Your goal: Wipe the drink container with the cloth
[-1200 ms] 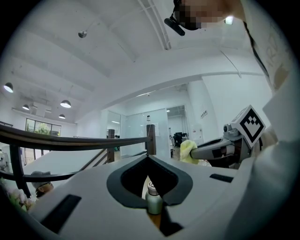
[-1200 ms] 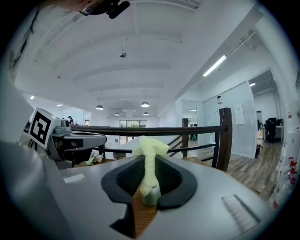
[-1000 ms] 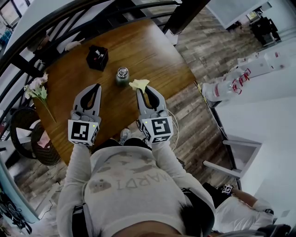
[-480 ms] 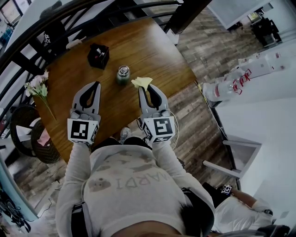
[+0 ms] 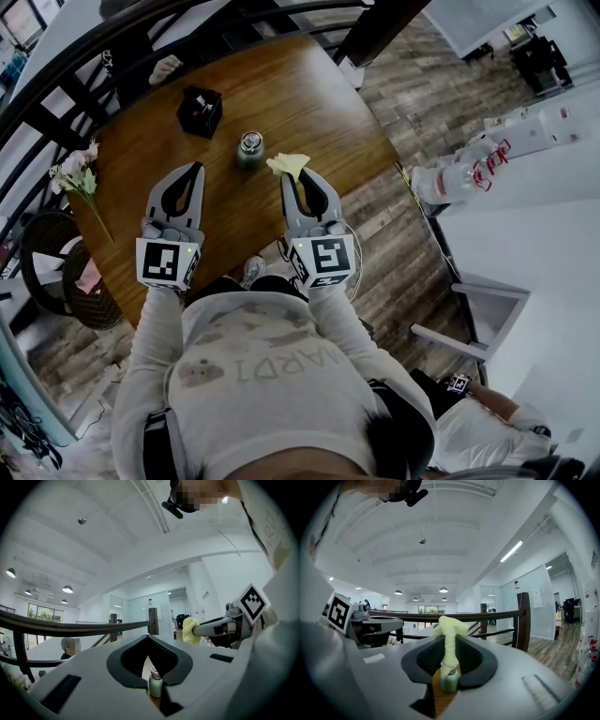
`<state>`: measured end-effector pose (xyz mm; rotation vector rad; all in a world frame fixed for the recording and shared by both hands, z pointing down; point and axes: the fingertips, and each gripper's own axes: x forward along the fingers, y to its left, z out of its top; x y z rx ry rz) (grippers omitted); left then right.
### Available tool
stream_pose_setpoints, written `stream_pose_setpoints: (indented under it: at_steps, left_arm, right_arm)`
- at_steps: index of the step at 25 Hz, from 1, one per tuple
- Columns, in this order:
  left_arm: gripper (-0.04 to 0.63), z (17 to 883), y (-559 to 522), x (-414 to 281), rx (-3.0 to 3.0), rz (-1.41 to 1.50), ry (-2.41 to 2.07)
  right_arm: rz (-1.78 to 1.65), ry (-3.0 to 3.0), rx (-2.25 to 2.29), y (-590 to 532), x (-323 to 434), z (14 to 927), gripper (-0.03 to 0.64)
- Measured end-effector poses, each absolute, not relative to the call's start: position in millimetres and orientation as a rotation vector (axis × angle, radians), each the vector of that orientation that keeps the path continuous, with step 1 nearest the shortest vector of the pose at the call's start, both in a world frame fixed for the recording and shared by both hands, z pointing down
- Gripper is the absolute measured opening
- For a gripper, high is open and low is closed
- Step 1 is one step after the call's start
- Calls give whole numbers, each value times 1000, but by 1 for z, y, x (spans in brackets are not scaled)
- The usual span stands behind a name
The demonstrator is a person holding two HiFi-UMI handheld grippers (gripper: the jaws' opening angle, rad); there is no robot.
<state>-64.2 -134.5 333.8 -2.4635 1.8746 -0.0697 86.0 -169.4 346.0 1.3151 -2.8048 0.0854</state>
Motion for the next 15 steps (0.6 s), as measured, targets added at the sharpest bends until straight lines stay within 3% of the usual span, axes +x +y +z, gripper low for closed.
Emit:
stream_pose_setpoints:
  at_steps: [15]
  left_arm:
    - [6, 330, -136, -64, -2466, -43, 1860]
  right_arm:
    - [81, -2816, 1320, -171, 86, 344, 77]
